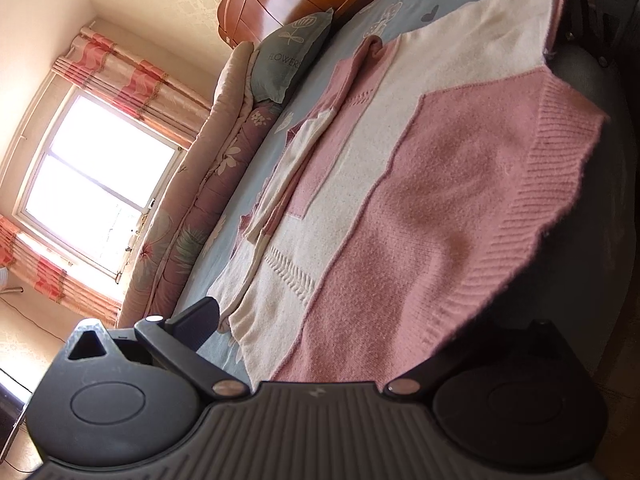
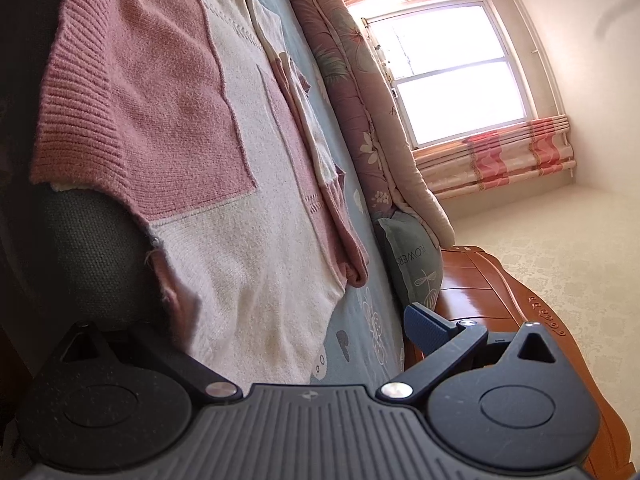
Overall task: Fold clothes
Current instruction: 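Lift the hem with both tools and carry it toward the collar, then lay the hem over the folded sleeves and open both tools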
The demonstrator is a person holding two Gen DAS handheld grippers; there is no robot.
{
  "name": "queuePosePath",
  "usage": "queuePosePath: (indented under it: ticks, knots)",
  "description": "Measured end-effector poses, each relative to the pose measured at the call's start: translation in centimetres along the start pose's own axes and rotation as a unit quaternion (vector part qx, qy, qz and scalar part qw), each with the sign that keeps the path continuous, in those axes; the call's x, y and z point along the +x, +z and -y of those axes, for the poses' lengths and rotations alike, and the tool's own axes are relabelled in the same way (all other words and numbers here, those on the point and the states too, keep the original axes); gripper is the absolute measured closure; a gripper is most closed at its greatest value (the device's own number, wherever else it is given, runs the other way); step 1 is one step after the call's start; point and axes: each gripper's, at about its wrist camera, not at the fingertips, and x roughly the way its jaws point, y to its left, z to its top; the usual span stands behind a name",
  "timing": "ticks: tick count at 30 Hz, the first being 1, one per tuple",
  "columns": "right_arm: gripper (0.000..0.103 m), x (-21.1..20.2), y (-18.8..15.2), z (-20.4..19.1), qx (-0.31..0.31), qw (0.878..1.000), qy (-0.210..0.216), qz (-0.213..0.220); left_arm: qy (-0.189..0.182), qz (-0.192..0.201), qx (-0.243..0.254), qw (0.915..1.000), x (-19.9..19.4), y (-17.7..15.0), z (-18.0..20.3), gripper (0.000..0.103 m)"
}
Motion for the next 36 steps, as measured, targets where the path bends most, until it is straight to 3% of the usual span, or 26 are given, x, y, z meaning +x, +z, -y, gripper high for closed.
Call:
queuePosePath:
  ticks: [7,12,17,23,36]
  knots:
    - [0.000,0.1,-0.6,0.2,0.003,1.000,0.009,-0.004,-0.005,-0.007,-0.001,1.0000,0.0,-0.6,-0.6,0.000]
    - [0.000,-0.3,-0.2,0.3,-0.003,1.000,-0.028,0.007,0.012,-0.007,0.026,0.9996,-0.4,-0.4,-0.3,0.000]
    - [0.000,0.1,-0.5,0.4,0.008,1.000,-0.012,0.006,0.005,-0.016,0.017,0.9997,0.2,-0.5,-0.8,0.000]
    - [0.000,-0.4,-0.4,0.8,0.008,0.997,-0.071,0.017,0.031,-0.010,0.021,0.9993,0.1,-0.2,-1.4,0.000]
    - [0.000,1.5,0.2,1.5,0.015,0.992,-0.126,0.016,0.078,-0.011,-0.005,0.9969,1.5,0.8,-3.5,0.000]
